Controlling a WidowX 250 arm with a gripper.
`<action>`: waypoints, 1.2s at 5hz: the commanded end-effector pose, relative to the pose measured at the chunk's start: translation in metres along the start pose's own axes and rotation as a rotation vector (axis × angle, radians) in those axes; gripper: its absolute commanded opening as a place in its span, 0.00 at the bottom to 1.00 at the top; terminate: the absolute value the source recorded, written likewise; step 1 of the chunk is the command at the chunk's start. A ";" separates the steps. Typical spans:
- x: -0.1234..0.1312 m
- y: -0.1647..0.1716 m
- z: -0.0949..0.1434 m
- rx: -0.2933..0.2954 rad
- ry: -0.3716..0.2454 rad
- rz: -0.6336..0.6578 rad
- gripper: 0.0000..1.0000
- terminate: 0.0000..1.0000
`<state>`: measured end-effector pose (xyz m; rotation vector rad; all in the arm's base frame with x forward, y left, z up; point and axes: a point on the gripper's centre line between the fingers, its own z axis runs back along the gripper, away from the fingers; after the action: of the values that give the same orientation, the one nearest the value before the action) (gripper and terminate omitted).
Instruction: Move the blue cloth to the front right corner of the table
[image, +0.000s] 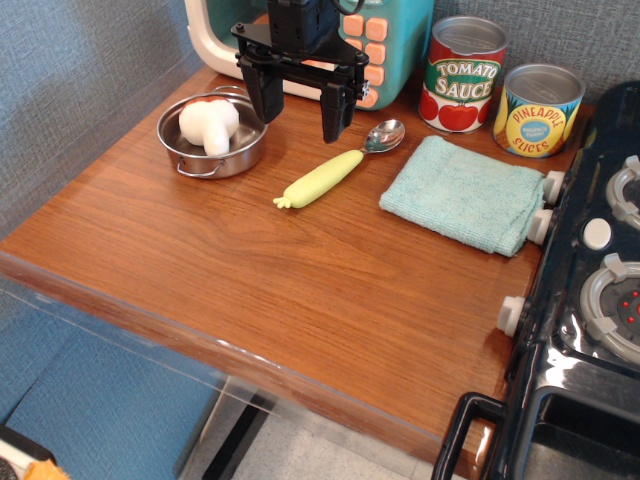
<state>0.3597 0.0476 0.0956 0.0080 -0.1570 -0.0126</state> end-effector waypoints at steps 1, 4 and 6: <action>0.000 0.000 0.000 0.000 0.000 0.000 1.00 0.00; 0.051 -0.101 -0.026 0.012 -0.045 -0.103 1.00 0.00; 0.072 -0.126 -0.050 0.051 -0.104 -0.031 1.00 0.00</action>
<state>0.4287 -0.0805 0.0329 0.0673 -0.2017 -0.0456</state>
